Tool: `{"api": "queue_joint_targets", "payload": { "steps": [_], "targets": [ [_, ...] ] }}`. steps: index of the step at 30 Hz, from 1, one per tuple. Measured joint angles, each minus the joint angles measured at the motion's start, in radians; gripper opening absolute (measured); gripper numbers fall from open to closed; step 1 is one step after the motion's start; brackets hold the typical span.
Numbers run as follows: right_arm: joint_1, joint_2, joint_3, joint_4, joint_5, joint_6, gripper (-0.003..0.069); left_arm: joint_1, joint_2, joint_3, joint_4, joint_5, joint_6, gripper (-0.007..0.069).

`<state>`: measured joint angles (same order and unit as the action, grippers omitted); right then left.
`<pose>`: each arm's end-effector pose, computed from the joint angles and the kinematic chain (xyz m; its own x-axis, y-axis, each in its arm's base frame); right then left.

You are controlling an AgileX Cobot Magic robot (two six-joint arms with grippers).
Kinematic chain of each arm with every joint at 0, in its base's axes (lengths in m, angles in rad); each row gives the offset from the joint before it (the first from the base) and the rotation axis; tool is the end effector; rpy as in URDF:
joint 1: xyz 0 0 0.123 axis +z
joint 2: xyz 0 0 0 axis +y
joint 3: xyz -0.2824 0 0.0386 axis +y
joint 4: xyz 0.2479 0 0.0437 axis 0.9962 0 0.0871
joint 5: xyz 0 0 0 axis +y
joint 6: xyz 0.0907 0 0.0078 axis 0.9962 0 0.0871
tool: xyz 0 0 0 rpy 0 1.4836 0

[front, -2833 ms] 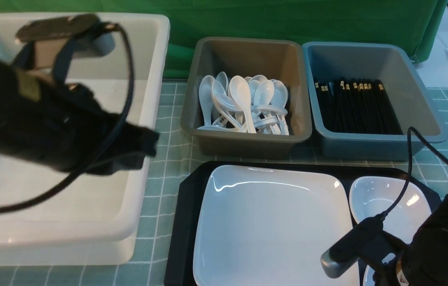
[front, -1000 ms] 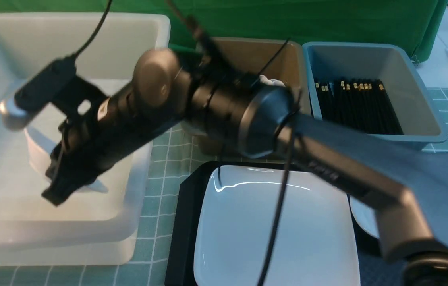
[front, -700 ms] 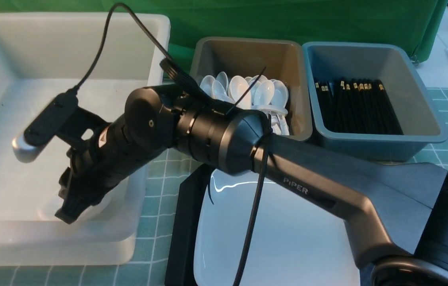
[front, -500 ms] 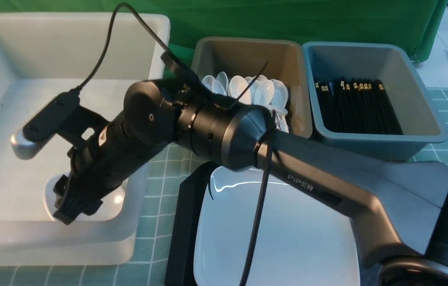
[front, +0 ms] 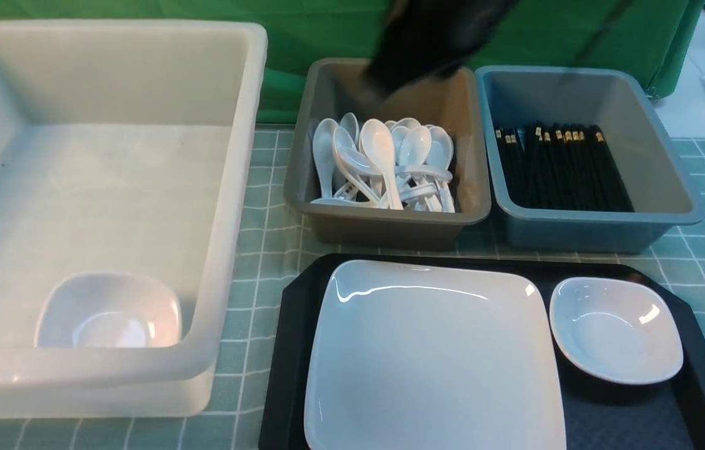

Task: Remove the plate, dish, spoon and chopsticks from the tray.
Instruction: Use the right arm to grab a small plate from the dinner plate

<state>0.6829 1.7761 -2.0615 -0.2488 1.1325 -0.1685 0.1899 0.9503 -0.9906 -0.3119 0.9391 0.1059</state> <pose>0.3122 0.2278 0.4429 -0.3745 -0.6470 -0.6642 -0.6136 0.7100 -0.3456 0.1764 0.0109 0.3662 -0.6928 -0.2142 -0.6886 -0.0685 0.9701 -0.2329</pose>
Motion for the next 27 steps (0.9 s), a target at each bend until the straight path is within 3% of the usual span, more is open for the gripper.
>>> {"api": "queue_joint_targets", "payload": {
  "steps": [6, 8, 11, 12, 14, 16, 19, 27],
  "targets": [
    [-0.206, -0.212, 0.339, 0.027, -0.003, 0.025, 0.0039, -0.091, 0.0, 0.0, 0.015, -0.007, 0.009, 0.0012],
    [-0.265, -0.255, 0.506, 0.048, -0.007, 0.028, 0.0095, -0.1, 0.0, 0.0, 0.018, -0.01, 0.01, 0.0012],
    [-0.305, -0.271, 0.763, 0.072, -0.083, 0.023, 0.0281, -0.1, 0.0, 0.0, 0.022, -0.016, 0.012, 0.0012],
    [-0.306, -0.271, 0.778, 0.072, -0.092, 0.02, 0.0281, -0.1, 0.0, 0.0, 0.022, -0.016, 0.012, 0.0012],
    [-0.308, -0.256, 0.958, 0.089, -0.236, -0.004, 0.0467, -0.1, 0.0, 0.0, 0.022, -0.017, 0.014, 0.0012],
    [-0.308, -0.239, 1.052, 0.09, -0.332, -0.009, 0.0549, -0.101, 0.0, 0.0, 0.026, -0.018, 0.014, 0.0012],
    [-0.308, -0.217, 1.134, 0.09, -0.425, -0.013, 0.0589, -0.101, 0.0, 0.0, 0.028, -0.018, 0.014, 0.0012],
    [-0.308, -0.141, 1.17, 0.09, -0.578, -0.018, 0.0566, -0.101, 0.0, 0.0, 0.028, -0.018, 0.014, 0.0012]
  ]
}}
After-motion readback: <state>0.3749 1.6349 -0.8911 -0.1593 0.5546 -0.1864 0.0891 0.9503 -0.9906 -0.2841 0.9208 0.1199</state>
